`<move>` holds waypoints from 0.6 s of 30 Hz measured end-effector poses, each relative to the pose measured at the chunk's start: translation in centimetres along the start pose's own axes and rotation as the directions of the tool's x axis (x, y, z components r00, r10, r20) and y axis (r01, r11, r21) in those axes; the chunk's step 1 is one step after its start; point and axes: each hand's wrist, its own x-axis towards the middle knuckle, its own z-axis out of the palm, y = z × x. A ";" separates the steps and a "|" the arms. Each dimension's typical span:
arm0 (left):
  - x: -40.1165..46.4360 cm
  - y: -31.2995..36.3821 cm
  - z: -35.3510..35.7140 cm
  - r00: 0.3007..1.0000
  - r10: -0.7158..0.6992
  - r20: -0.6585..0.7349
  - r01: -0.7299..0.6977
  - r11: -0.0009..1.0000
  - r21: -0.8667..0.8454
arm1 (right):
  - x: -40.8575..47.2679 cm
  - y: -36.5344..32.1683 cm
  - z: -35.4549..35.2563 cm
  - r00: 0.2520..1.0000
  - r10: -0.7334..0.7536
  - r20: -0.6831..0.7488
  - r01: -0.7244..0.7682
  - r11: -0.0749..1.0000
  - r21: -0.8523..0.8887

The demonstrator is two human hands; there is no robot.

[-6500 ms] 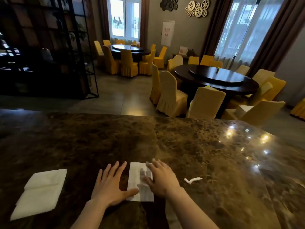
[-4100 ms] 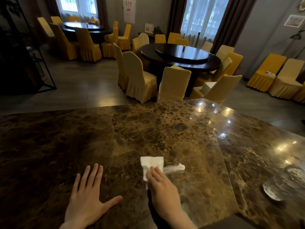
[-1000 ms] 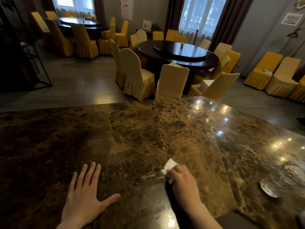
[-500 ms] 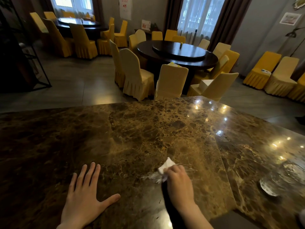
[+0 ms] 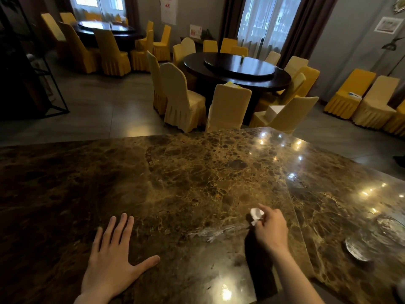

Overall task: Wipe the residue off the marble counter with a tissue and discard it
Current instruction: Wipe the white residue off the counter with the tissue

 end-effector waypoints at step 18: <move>-0.2 0.2 -0.5 1.000 0.007 0.012 -0.007 1.000 -0.020 | -3.1 -1.6 2.7 0.979 -0.206 0.012 0.203 0.951 -0.234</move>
